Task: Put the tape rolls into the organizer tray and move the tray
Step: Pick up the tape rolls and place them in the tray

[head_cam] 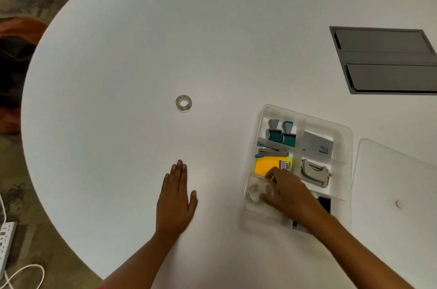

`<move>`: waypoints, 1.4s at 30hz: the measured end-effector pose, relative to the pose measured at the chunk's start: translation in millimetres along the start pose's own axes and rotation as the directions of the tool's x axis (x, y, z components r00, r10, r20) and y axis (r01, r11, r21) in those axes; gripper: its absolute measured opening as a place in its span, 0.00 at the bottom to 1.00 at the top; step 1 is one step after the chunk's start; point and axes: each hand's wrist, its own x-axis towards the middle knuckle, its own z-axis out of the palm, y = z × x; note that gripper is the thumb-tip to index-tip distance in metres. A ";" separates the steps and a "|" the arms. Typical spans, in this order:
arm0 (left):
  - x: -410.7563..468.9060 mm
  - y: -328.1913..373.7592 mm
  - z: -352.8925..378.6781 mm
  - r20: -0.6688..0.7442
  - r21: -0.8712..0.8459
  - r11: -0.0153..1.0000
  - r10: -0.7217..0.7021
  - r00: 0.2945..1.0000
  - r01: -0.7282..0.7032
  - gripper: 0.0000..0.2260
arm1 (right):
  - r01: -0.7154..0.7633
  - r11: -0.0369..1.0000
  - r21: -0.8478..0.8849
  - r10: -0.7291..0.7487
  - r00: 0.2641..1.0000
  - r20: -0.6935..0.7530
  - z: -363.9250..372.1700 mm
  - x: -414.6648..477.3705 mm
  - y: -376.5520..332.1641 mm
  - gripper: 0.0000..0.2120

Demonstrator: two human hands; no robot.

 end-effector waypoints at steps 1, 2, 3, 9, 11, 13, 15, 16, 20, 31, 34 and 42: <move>0.0 -0.1 -0.3 -0.001 0.003 1.000 0.000 1.000 0.000 0.31 | -0.014 0.999 -0.037 0.013 1.000 -0.025 8.6 -4.2 2.6 0.22; 0.2 -0.1 -0.5 -0.002 0.008 1.000 0.000 1.000 0.000 0.31 | -0.017 0.998 -0.055 0.014 0.999 -0.048 16.3 -7.0 4.1 0.22; 0.3 -0.1 -0.6 -0.002 0.010 1.000 0.000 1.000 0.000 0.31 | -0.017 0.998 -0.056 0.014 0.998 -0.053 22.6 -8.7 4.8 0.23; -0.7 0.7 -0.2 -0.016 -0.003 1.000 0.004 1.000 -0.004 0.30 | -0.046 0.994 -0.096 0.051 0.998 0.049 37.8 -11.3 1.2 0.23; -0.5 1.2 -0.1 -0.022 0.000 1.000 0.005 1.000 -0.005 0.31 | -0.047 0.991 -0.125 0.051 0.998 0.027 32.4 -9.3 -1.6 0.20; -0.2 1.4 0.2 -0.022 0.001 1.000 0.002 1.000 -0.002 0.31 | -0.014 0.987 -0.158 0.010 1.000 -0.027 23.0 -4.1 -8.0 0.15; -0.2 1.5 0.4 -0.024 0.003 1.000 -0.002 1.000 0.002 0.31 | 0.041 0.994 -0.101 -0.050 0.994 -0.092 11.5 4.3 -20.4 0.09; -0.2 1.7 0.4 -0.026 0.005 1.000 -0.001 1.000 0.002 0.31 | 0.082 0.995 -0.060 -0.089 0.987 -0.130 6.2 9.9 -29.2 0.07; -0.6 0.9 1.3 -0.032 0.003 1.000 0.000 0.999 0.000 0.31 | 0.286 0.956 -0.058 -0.291 0.923 -0.253 -13.1 45.2 -71.5 0.05; 0.1 -0.6 3.2 -0.044 -0.011 1.000 -0.009 0.999 0.009 0.31 | 0.429 0.852 -0.302 -0.481 0.868 -0.123 -15.2 183.8 -162.5 0.27; -0.3 -0.6 3.7 -0.042 -0.014 1.000 -0.006 0.999 0.006 0.31 | 0.412 0.853 -0.321 -0.446 0.894 -0.039 -2.9 202.7 -170.9 0.32; 0.4 -3.0 5.9 -0.029 -0.034 0.999 -0.009 1.000 0.008 0.31 | 0.428 0.819 -0.383 -0.459 0.888 0.010 10.3 215.7 -171.1 0.28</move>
